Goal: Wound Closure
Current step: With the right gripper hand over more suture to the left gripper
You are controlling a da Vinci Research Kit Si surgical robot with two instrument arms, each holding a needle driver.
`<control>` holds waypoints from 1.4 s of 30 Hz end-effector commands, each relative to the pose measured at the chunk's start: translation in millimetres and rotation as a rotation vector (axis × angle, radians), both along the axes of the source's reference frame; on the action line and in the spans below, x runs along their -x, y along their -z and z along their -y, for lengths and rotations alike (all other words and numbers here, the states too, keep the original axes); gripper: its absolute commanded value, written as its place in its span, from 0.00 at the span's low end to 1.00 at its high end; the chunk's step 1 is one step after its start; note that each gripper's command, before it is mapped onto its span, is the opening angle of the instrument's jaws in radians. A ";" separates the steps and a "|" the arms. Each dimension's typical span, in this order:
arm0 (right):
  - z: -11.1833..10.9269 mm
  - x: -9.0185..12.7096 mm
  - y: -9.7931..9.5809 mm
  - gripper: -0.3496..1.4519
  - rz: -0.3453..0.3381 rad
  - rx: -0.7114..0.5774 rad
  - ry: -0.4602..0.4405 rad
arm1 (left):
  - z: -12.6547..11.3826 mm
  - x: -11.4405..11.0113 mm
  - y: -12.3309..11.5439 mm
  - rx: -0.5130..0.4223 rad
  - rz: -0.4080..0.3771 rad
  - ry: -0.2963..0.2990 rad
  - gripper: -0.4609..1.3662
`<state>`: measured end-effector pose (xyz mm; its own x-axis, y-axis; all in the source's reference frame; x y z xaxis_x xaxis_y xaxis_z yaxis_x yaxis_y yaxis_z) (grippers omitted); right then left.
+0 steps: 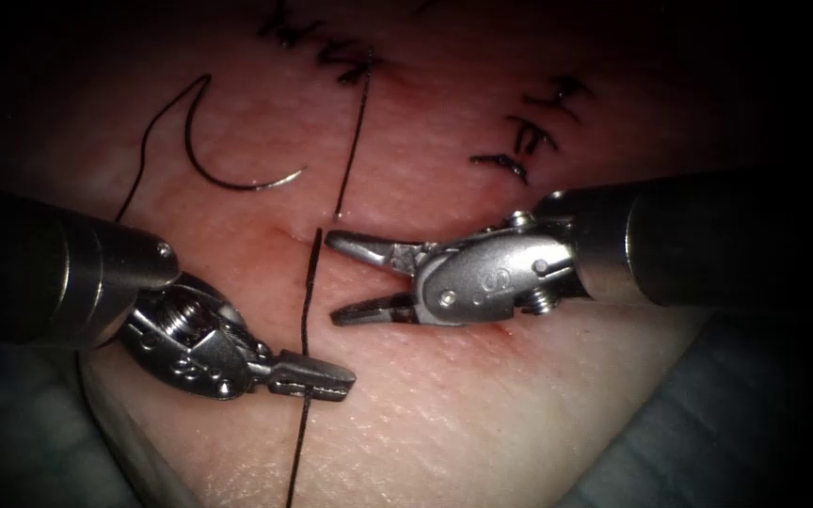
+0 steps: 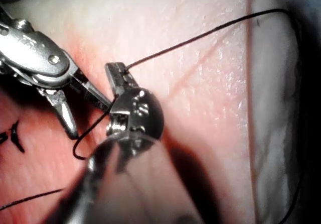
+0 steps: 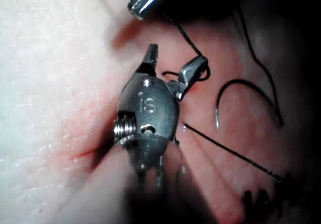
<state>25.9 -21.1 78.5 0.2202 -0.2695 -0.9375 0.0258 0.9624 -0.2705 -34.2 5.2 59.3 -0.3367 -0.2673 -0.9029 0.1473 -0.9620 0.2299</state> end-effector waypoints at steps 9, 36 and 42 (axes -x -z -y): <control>0.0 -1.1 0.2 0.87 -0.067 0.062 0.051 | -1.2 0.3 -0.3 -0.109 0.048 -0.039 0.06; 0.0 -1.5 1.1 0.00 -0.230 0.083 0.128 | -2.2 0.7 -0.1 -0.180 0.077 -0.058 0.06; 0.0 -1.5 0.6 0.00 -0.228 0.085 0.134 | -2.2 0.7 0.0 -0.167 0.075 -0.058 0.06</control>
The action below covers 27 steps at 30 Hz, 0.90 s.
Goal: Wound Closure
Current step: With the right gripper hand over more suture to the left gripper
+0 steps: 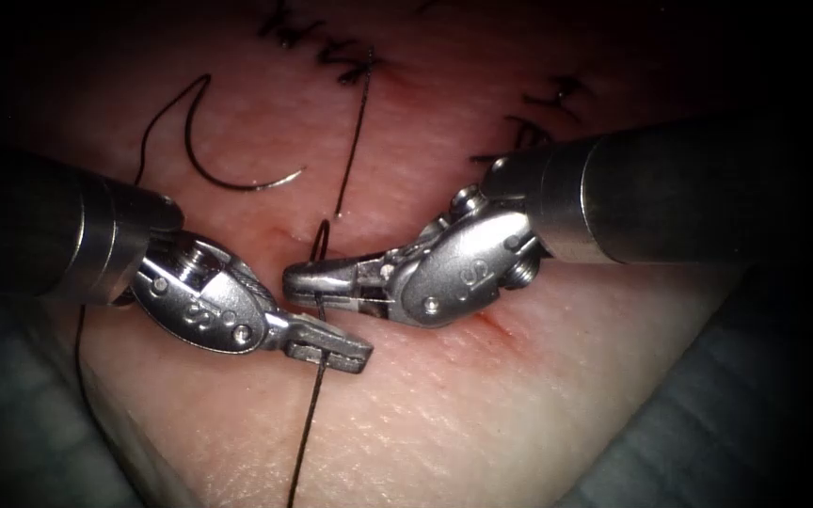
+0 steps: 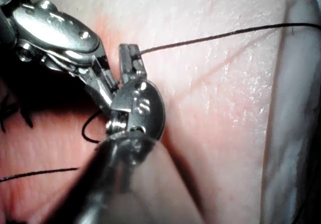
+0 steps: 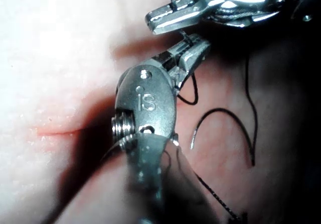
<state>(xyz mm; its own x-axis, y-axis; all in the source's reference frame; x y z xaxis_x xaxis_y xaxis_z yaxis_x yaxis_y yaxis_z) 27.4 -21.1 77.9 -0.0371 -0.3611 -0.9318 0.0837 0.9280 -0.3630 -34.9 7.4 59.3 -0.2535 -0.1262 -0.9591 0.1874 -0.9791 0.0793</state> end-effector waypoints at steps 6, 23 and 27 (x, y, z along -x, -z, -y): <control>0.1 0.0 -0.2 0.00 0.007 0.002 0.006 | -0.2 0.0 0.1 0.028 -0.012 0.025 0.43; -2.5 2.9 -1.6 0.00 0.047 -0.043 -0.094 | 0.6 -0.1 0.1 0.138 0.010 0.133 0.72; -3.8 3.5 -2.2 0.00 0.047 -0.060 -0.121 | 1.2 -0.2 -0.3 0.153 0.007 0.135 0.71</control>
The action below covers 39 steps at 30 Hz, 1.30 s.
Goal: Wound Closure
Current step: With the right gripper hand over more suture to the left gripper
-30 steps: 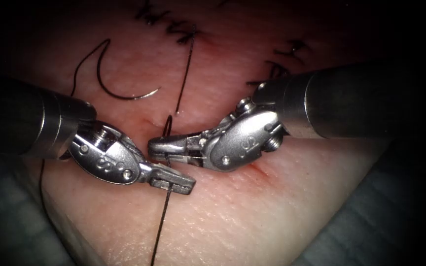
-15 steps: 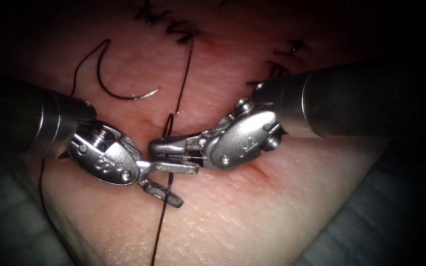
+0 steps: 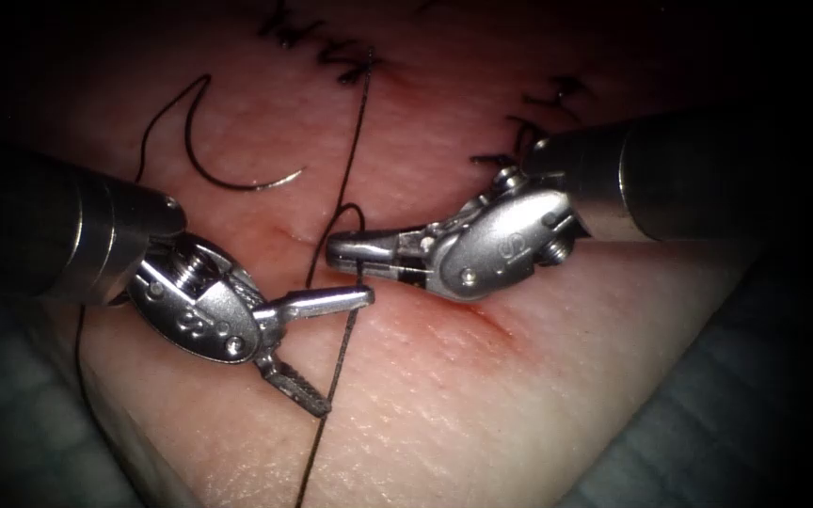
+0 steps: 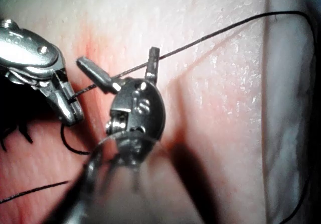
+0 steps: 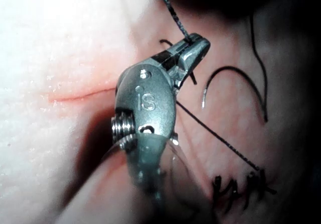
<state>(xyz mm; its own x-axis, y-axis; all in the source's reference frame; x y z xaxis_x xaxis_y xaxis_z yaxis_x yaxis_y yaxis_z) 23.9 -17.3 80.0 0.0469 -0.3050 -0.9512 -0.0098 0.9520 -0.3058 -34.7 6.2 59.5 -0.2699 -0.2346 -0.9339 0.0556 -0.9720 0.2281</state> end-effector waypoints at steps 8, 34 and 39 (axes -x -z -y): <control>-1.8 0.1 -0.6 0.00 0.011 -0.020 -0.013 | 0.9 0.2 -1.1 0.027 -0.009 0.006 0.72; -3.1 1.1 -1.5 0.00 0.020 -0.035 -0.007 | 3.5 -2.6 -2.5 0.312 -0.082 -0.024 0.59; -3.1 1.2 -1.5 0.00 0.019 -0.035 -0.006 | 4.6 -2.2 -2.7 0.402 -0.124 -0.019 0.68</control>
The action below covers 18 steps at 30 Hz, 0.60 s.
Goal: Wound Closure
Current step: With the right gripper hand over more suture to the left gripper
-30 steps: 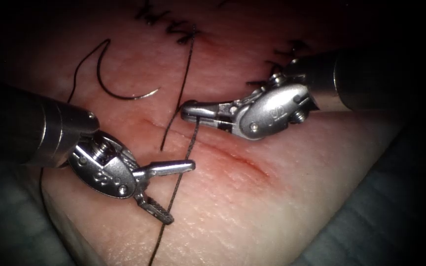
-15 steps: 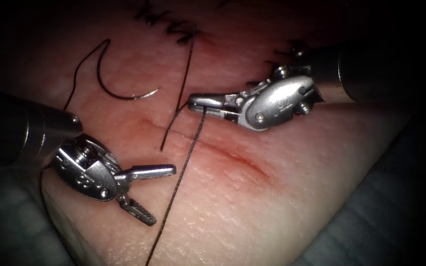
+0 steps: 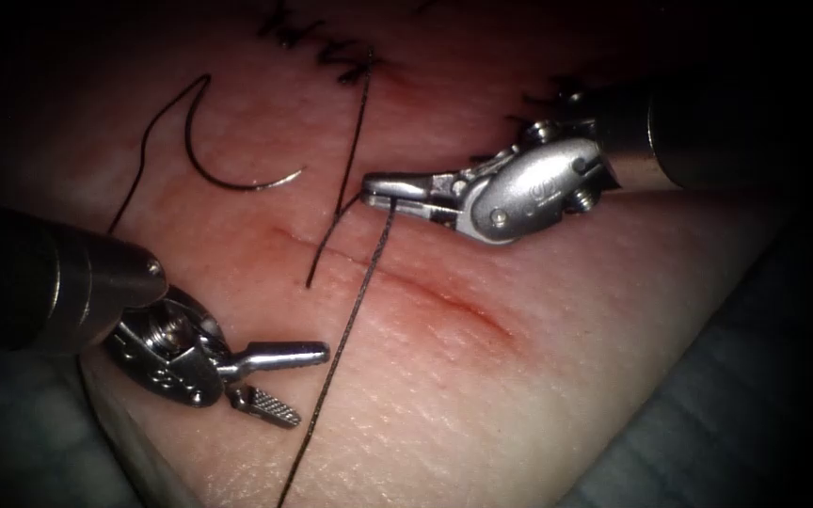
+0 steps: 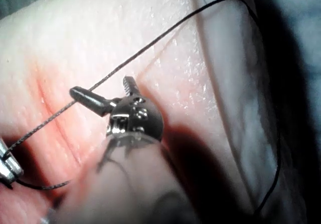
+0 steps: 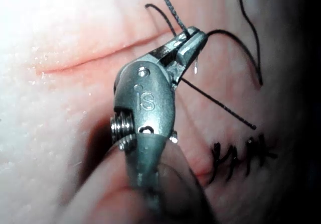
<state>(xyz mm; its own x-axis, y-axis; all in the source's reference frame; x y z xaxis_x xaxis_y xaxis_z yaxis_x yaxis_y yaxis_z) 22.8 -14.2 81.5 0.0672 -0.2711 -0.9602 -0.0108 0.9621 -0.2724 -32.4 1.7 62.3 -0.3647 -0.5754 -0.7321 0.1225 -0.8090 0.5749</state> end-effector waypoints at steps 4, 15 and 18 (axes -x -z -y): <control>0.0 0.1 0.0 0.00 0.000 -0.005 0.001 | 1.0 0.5 -0.2 0.059 -0.037 0.019 0.79; -0.4 -0.2 -0.5 0.00 0.007 -0.011 -0.003 | 4.0 2.3 0.8 0.088 -0.026 -0.011 0.81; -0.5 -0.2 -0.5 0.00 0.008 -0.011 -0.004 | 4.4 2.8 1.0 0.085 -0.025 -0.020 0.80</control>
<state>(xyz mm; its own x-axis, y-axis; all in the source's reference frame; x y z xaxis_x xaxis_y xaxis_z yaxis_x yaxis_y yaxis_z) 23.0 -13.7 82.0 0.0760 -0.2597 -0.9627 -0.0134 0.9651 -0.2615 -35.4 -2.8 61.3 -0.3672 -0.6437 -0.6714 0.1525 -0.7537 0.6393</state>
